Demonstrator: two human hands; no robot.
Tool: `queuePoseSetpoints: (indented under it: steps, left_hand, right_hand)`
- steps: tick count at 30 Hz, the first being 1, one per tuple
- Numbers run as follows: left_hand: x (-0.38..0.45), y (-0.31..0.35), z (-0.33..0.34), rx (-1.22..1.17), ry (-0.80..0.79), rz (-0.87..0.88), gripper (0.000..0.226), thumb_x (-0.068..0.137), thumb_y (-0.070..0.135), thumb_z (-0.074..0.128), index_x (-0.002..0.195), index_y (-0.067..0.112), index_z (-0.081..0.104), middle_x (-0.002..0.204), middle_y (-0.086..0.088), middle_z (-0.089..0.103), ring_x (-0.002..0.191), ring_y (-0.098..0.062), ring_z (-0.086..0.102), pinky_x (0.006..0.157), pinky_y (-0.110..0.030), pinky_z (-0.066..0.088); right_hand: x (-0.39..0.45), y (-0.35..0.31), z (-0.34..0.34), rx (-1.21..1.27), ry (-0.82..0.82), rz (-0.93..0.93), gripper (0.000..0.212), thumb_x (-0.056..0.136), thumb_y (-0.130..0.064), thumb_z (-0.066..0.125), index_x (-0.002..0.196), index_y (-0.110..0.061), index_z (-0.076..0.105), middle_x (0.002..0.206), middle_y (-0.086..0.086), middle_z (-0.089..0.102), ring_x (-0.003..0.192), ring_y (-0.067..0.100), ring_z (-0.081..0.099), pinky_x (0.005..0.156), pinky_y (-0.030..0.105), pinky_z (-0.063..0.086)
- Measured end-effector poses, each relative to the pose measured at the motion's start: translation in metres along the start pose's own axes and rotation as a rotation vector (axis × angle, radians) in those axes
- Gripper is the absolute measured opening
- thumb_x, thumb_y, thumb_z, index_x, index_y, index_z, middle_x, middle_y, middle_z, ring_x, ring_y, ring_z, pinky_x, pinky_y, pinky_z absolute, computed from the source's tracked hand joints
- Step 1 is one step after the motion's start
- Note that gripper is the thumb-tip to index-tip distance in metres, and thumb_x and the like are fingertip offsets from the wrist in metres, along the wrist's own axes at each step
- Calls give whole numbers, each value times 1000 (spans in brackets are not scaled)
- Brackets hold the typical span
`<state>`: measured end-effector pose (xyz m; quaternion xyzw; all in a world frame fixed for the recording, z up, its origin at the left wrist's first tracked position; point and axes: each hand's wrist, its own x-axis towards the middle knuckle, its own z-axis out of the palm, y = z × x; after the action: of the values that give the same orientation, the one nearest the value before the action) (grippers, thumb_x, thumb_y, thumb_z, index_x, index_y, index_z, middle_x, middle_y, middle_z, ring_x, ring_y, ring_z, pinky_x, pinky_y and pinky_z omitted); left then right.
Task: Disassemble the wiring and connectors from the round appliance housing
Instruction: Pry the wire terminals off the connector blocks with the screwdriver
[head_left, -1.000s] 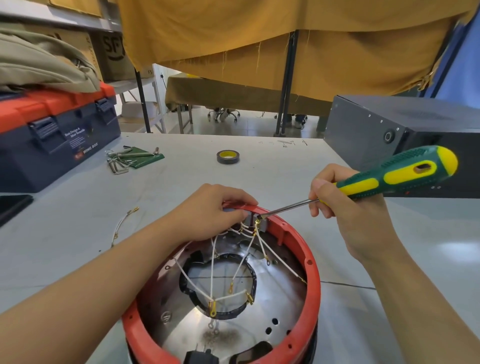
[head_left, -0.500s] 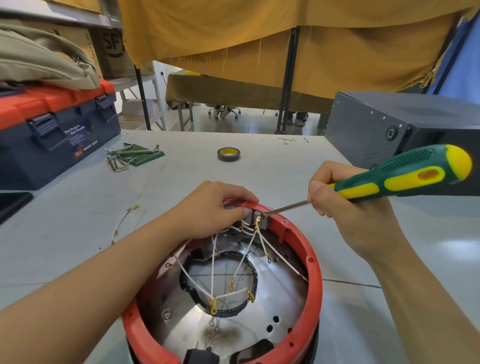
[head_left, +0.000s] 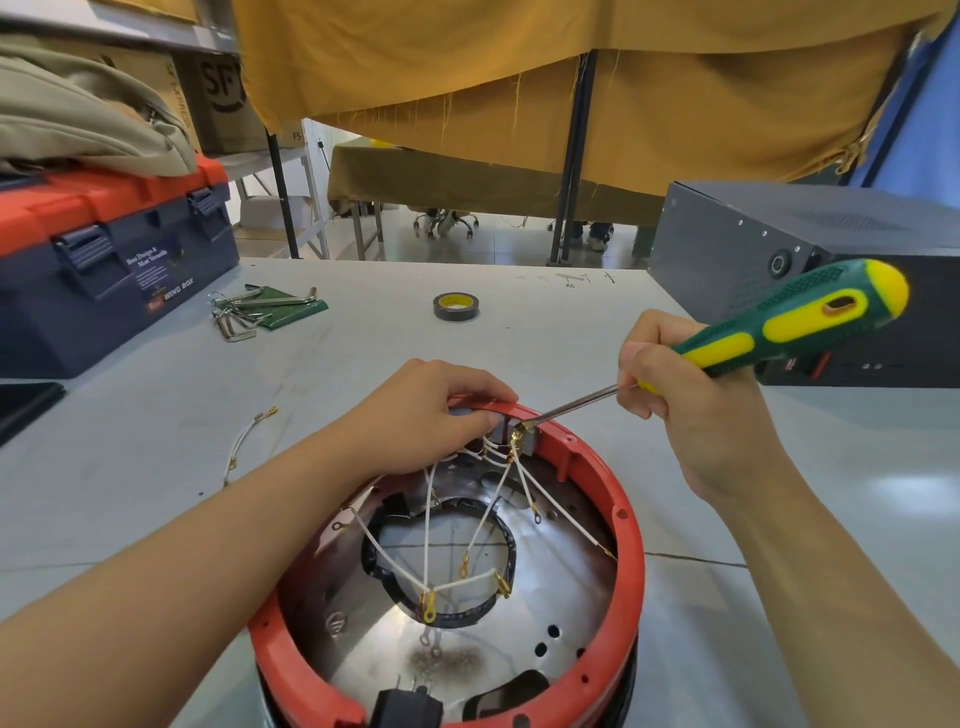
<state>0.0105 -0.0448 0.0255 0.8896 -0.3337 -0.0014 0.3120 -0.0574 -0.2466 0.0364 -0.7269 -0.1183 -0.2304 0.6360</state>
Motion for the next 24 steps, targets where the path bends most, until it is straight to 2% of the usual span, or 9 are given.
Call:
queuePoseSetpoints:
  steps: [2, 5, 11, 15, 20, 24]
  left_hand:
    - [0, 0, 0, -2, 2, 1, 24, 88, 25, 62, 110, 33, 68, 98, 20, 63, 82, 19, 52, 74, 5, 32]
    - [0, 0, 0, 5, -1, 2, 24, 88, 25, 62, 110, 33, 68, 98, 20, 62, 79, 19, 52, 73, 5, 32]
    - [1, 1, 2, 10, 16, -1, 22, 87, 24, 63, 108, 30, 69, 104, 13, 68, 89, 4, 56, 76, 3, 33]
    - [2, 1, 4, 11, 37, 5, 20, 86, 26, 65, 105, 28, 70, 99, 12, 69, 83, 8, 56, 71, 2, 34]
    - [3, 2, 7, 4, 63, 18, 16, 85, 28, 67, 100, 28, 71, 86, 19, 65, 73, 16, 54, 65, 1, 34]
    - [3, 1, 7, 10, 73, 24, 16, 84, 28, 68, 99, 28, 71, 86, 17, 65, 72, 18, 53, 64, 1, 34]
  right_hand:
    - [3, 4, -1, 98, 54, 57, 25, 70, -10, 48, 46, -17, 47, 52, -2, 40, 45, 9, 29, 45, 21, 25]
    - [6, 10, -2, 196, 133, 126, 26, 70, -12, 49, 45, -17, 47, 56, 4, 40, 40, 6, 28, 43, 19, 28]
    - [9, 16, -2, 330, 274, 240, 18, 64, -12, 51, 46, -14, 48, 54, 4, 40, 36, 8, 23, 40, 17, 27]
    - [10, 19, -2, 366, 325, 280, 12, 63, -12, 50, 51, -10, 45, 50, 1, 40, 33, 7, 22, 37, 16, 26]
    - [6, 21, -2, 365, 305, 226, 19, 66, -13, 51, 47, -14, 48, 54, 2, 41, 37, 8, 24, 40, 17, 27]
    - [3, 15, -4, 282, 206, 118, 24, 67, -13, 52, 44, -18, 48, 56, 6, 39, 39, 8, 26, 43, 19, 27]
